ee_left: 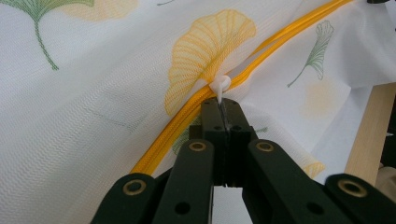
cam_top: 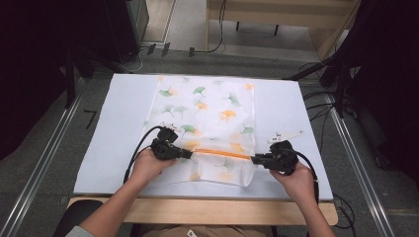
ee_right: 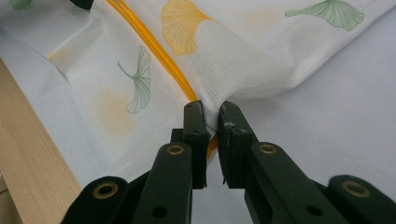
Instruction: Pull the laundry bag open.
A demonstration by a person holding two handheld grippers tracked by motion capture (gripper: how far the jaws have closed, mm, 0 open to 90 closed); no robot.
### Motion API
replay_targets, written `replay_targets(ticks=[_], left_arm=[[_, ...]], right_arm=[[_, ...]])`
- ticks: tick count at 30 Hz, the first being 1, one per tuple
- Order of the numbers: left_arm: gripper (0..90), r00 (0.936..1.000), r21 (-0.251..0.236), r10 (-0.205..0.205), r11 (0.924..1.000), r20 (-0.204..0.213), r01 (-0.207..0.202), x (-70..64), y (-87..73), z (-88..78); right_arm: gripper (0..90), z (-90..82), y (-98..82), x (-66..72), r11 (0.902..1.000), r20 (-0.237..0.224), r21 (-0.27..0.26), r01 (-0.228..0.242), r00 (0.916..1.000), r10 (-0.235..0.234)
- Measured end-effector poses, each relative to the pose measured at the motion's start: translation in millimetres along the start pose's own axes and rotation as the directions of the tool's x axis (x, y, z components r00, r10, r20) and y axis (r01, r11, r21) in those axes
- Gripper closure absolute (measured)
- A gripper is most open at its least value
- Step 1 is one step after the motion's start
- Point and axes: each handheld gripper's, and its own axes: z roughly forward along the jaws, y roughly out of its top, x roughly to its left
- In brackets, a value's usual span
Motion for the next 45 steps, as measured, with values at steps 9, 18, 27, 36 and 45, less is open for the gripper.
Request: replay_targets(ticks=[9,18,27,36,45], left_arm=[[90.0,1.0,-0.001,0.006,1.0,0.007,-0.006,-0.7,1.0,0.4],[90.0,0.9999,-0.001,0.007,1.0,0.008,-0.007,-0.8,1.1,0.3],[90.0,0.9999,0.007,-0.01,0.9999,0.012,0.01,1.5,0.7,2.5],[90.0,0.9994,0.019,-0.033,0.9993,-0.009,0.033,8.3,-6.9,-5.0],[90.0,0.9984,0.035,-0.046,0.9983,-0.032,0.047,16.6,-23.0,-28.0]], right_arm=[[83.8,-0.4,-0.6,-0.8,1.0,0.001,-0.001,-0.006,1.0,0.006],[83.7,0.1,-0.5,-1.1,1.0,0.002,0.001,-0.004,1.0,0.004],[83.7,-0.6,-0.4,-1.8,0.9999,0.002,-0.003,-0.01,0.9999,0.01],[83.6,-0.6,-0.7,-3.6,0.9999,0.001,-0.001,-0.013,0.9999,0.013],[83.5,-1.5,-1.4,-6.1,0.9999,0.005,0.007,-0.012,0.9999,0.012]])
